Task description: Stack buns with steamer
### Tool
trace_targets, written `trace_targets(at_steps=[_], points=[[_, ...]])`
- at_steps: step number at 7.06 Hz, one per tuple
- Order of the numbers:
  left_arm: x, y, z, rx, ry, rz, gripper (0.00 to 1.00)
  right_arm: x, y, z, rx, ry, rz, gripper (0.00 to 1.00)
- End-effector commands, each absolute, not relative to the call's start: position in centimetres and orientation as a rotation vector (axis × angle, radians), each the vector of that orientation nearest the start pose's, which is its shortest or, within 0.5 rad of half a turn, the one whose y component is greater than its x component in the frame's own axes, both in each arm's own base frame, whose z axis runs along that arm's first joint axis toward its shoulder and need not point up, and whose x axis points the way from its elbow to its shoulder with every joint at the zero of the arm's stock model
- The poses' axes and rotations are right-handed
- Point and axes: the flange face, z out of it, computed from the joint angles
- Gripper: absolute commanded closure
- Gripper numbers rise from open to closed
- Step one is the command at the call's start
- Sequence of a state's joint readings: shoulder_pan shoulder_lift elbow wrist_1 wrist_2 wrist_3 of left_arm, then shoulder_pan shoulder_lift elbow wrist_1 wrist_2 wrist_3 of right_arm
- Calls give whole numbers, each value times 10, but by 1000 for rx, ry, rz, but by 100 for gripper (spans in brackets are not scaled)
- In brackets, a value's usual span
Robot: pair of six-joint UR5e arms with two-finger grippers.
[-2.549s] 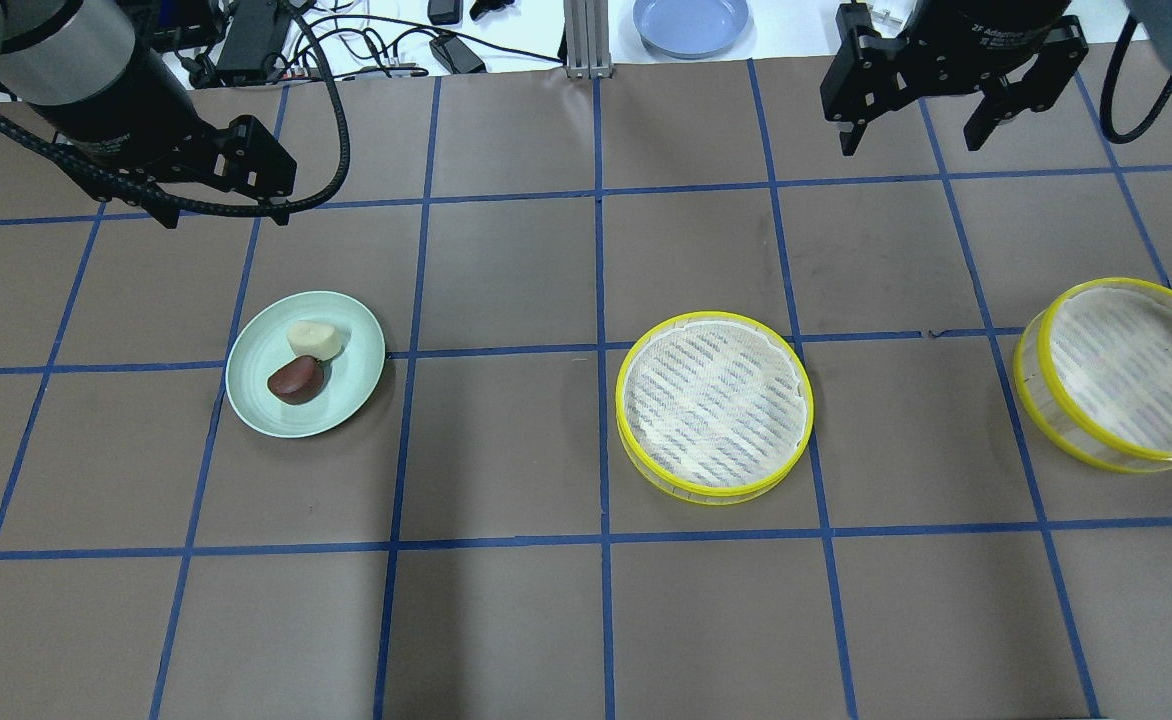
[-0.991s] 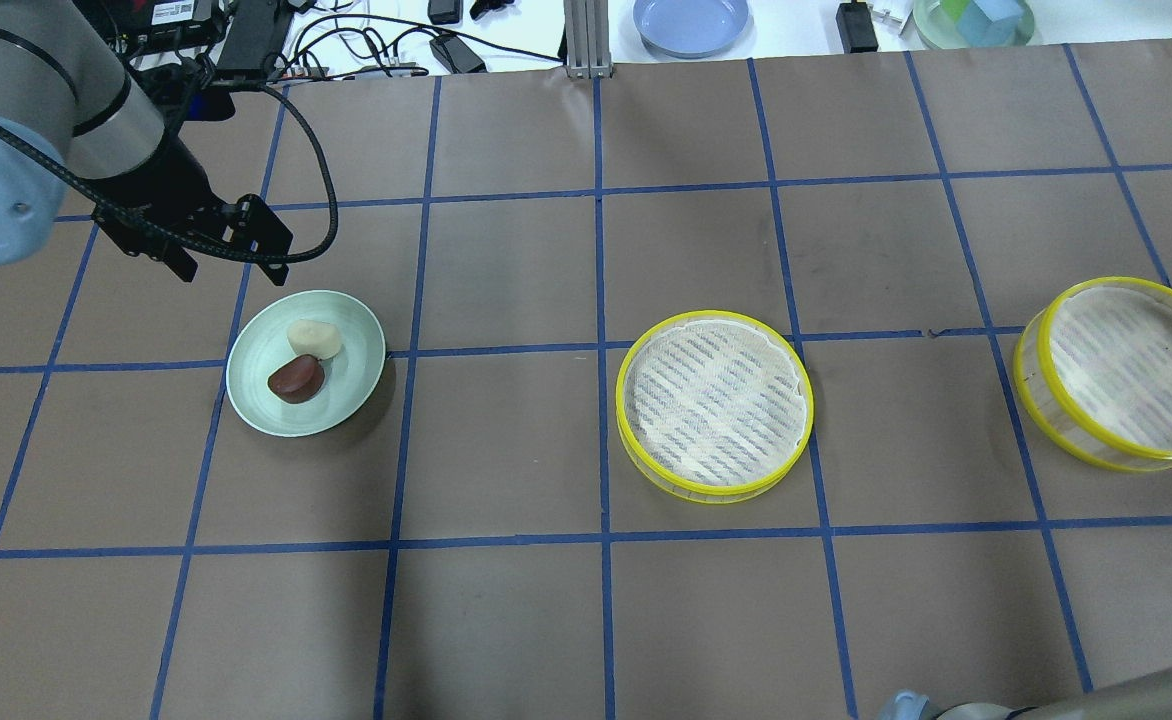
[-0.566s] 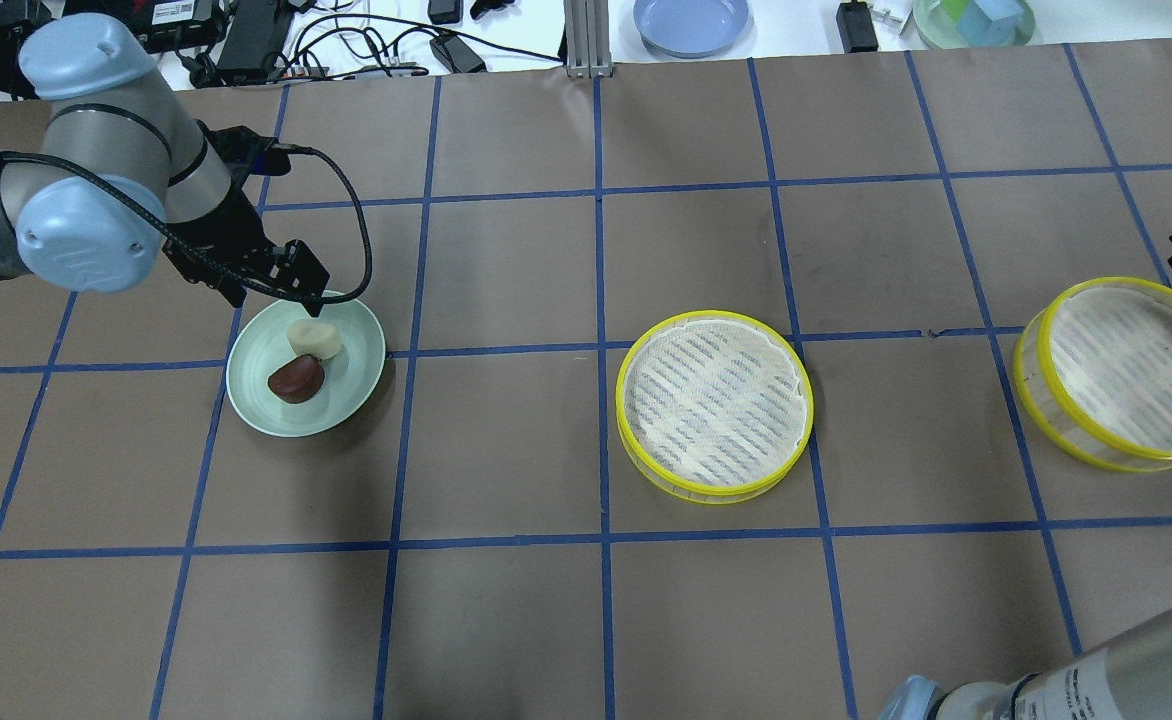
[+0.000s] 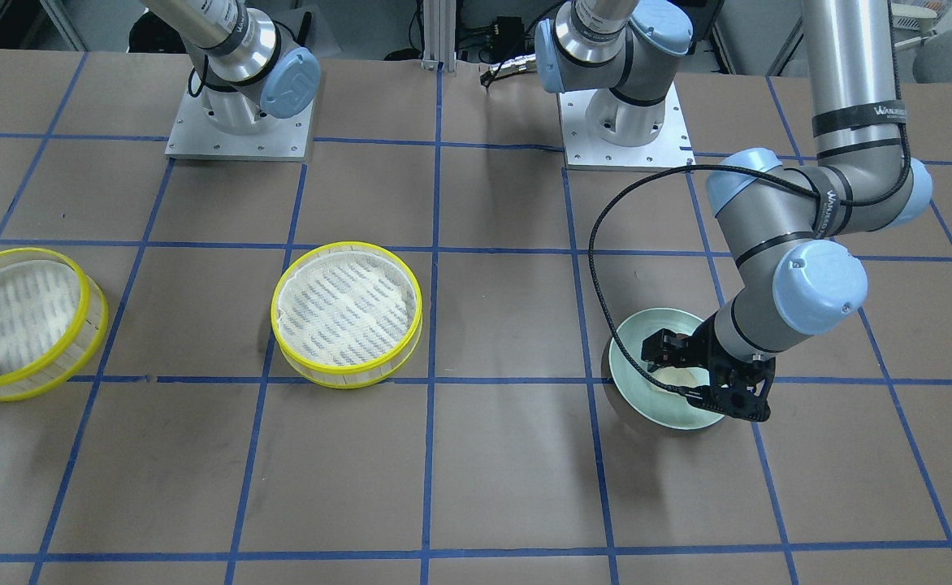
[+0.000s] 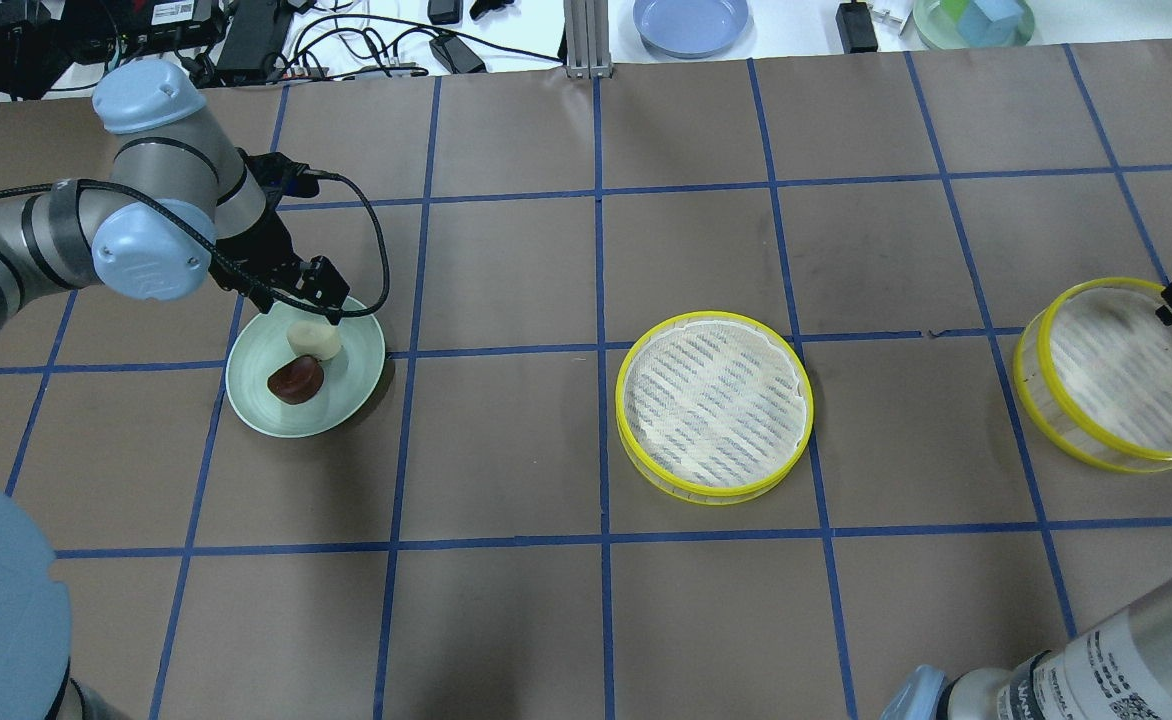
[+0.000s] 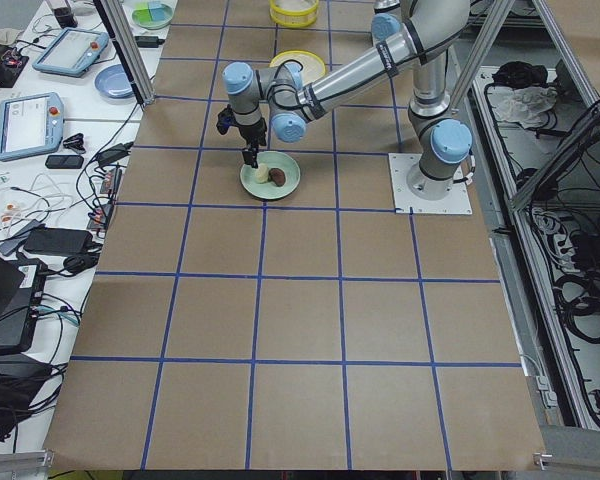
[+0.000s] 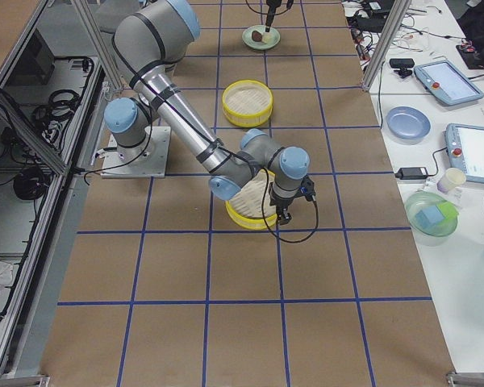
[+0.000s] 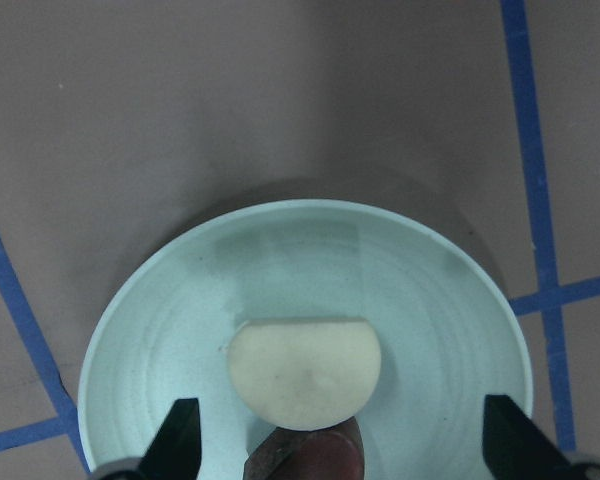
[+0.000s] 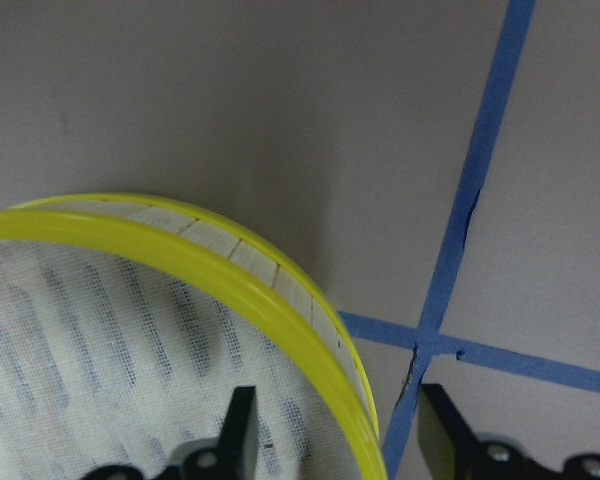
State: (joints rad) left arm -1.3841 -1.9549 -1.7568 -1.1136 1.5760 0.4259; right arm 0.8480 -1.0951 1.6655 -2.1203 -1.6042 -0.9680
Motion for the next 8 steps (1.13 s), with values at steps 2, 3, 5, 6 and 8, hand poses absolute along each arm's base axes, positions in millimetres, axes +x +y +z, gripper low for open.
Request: trace_targets(at_steps=[2,3,5,6,8], points=[[-22,-596,204,394,3148,238,0,-316,-555,221,-378,3121,41,100],[-22,-597,200,399,3146,246,0,-316,-556,223,-371,3123,24,100],[-22,-598,191,395,3150,267,1,-312,-559,228,-357,3090,-21,100],[-22,-598,189,400,3151,274,21,-309,-557,230,-319,3076,-2,100],[-20,-598,188,397,3147,278,77,-286,-554,255,-82,3069,45,100]])
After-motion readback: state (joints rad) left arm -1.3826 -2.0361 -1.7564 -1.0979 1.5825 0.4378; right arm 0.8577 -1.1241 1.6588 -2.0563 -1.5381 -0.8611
